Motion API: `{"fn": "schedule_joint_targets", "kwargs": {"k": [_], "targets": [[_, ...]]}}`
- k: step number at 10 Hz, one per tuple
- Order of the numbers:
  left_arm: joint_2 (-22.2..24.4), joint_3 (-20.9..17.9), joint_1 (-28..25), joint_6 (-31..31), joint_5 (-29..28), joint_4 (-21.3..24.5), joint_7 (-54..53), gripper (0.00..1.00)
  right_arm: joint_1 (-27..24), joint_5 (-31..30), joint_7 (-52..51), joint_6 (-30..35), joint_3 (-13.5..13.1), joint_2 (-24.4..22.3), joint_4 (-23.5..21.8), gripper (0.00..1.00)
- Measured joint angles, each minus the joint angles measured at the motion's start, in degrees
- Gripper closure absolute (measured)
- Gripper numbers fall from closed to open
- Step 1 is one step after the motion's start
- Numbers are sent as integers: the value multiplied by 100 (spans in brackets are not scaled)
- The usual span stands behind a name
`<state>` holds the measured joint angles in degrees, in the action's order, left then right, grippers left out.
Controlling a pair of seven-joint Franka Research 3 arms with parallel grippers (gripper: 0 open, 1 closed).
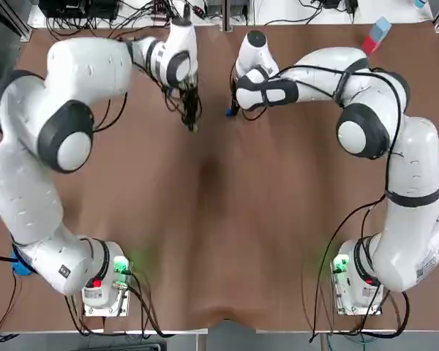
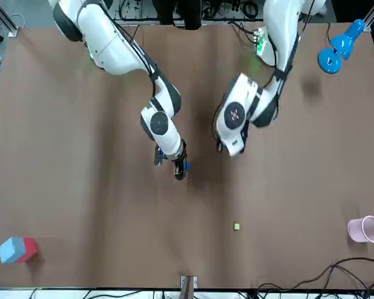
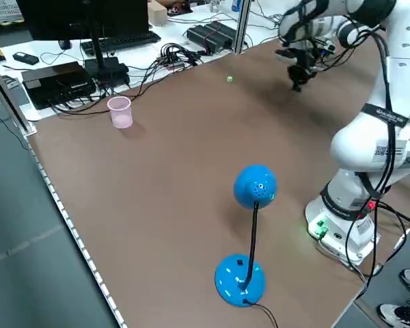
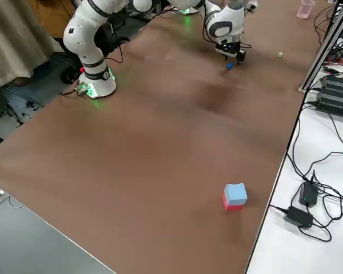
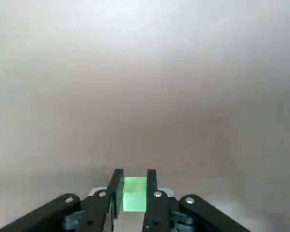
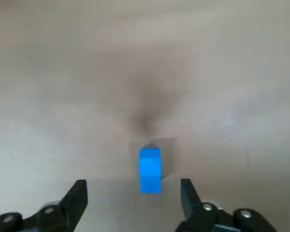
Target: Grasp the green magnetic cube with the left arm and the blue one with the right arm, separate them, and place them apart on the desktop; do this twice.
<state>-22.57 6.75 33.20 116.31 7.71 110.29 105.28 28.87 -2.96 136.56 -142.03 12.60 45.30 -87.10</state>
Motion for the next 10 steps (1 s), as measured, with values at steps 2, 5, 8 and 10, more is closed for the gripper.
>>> {"fn": "schedule_joint_targets", "kwargs": {"k": [2, 5, 8, 10], "targets": [[310, 916, 98, -416, -2, 730, 168, 77, -74, -21, -86, 58, 3, -191, -229, 13], [354, 1799, 184, -996, -105, 1141, 293, 47, -447, -41, -549, 57, -4, -713, -721, 15], [218, 1731, -474, -846, -665, 822, 230, 1, -943, -52, -1496, 764, -48, -1328, -957, 15], [-240, 1651, -1073, -205, -757, -6, 161, 0, -1126, -52, -2169, 985, -247, -1663, -1169, 15]]}}
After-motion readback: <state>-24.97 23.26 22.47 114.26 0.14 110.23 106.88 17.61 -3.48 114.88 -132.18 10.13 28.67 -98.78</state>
